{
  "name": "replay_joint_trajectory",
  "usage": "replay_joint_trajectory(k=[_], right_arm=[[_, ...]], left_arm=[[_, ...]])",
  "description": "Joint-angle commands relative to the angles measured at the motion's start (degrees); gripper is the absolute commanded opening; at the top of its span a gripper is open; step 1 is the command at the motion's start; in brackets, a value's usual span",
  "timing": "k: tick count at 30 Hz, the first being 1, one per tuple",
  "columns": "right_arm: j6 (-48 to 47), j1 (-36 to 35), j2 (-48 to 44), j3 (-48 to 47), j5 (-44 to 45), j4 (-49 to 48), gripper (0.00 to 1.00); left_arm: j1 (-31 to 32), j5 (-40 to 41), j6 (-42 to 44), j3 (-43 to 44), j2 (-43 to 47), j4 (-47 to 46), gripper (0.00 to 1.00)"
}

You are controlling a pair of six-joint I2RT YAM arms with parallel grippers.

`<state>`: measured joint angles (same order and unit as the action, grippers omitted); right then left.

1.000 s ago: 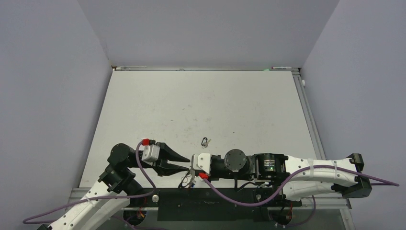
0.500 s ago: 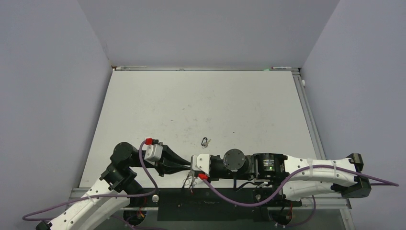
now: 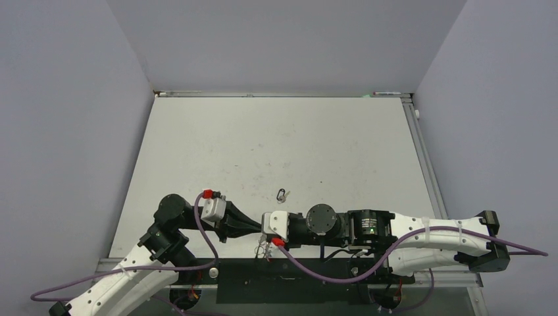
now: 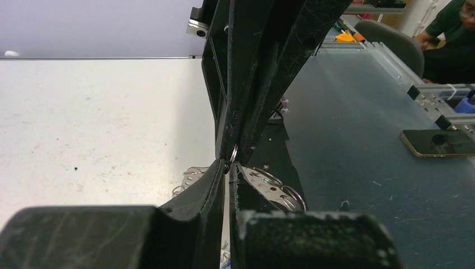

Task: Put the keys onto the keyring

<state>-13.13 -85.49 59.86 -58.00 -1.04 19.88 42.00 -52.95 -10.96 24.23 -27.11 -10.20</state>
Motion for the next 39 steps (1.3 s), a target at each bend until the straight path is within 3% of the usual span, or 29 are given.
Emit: replay_joint_trajectory(k=[1,4,5,8,9,11,17,22,35,39], right_arm=[[-0.31,-0.18,0.39,-3.65,-1.58,-7.14,0.05],[0.32,-0.15,0.03,-3.18,-0.89,-9.16,0.06],[0.71,-0.07,-0.12,-3.11,-0.29,-9.86,0.13],[1.5,0.53,-1.07,-2.45,0.78,-11.92,0.5],[1.78,0.81,-1.78,-1.96,0.85,-12.63,0.57],[2.24,1.26,-3.55,-0.99,0.86,-14.19,0.61],[2.47,1.79,-11.08,3.42,0.86,-18.08,0.62],[2.45,1.78,-15.95,7.71,0.16,-21.95,0.55],[3.44,1.76,-12.6,11.14,-2.75,-28.93,0.41],[3.31,1.75,-11.86,11.5,-3.09,-31.76,0.39]], left_arm=[[0.16,2.72,4.14,3.17,-0.36,3.35,0.0],[-0.28,7.69,8.49,6.22,0.72,9.53,0.0],[-0.6,8.27,8.0,6.08,1.19,8.65,0.0],[-2.57,6.66,4.4,5.06,2.62,3.79,0.0],[-3.1,6.26,2.96,4.69,3.13,2.05,0.0],[-3.85,5.87,0.97,3.99,4.19,-0.6,0.0],[-4.96,5.64,-4.29,2.51,6.35,-7.59,0.0],[-5.78,6.71,-12.66,-0.51,7.48,-18.7,0.0],[-5.79,13.63,-32.13,-8.19,3.52,-47.8,0.0],[-5.79,15.07,-33.81,-9.61,2.43,-51.34,0.0]])
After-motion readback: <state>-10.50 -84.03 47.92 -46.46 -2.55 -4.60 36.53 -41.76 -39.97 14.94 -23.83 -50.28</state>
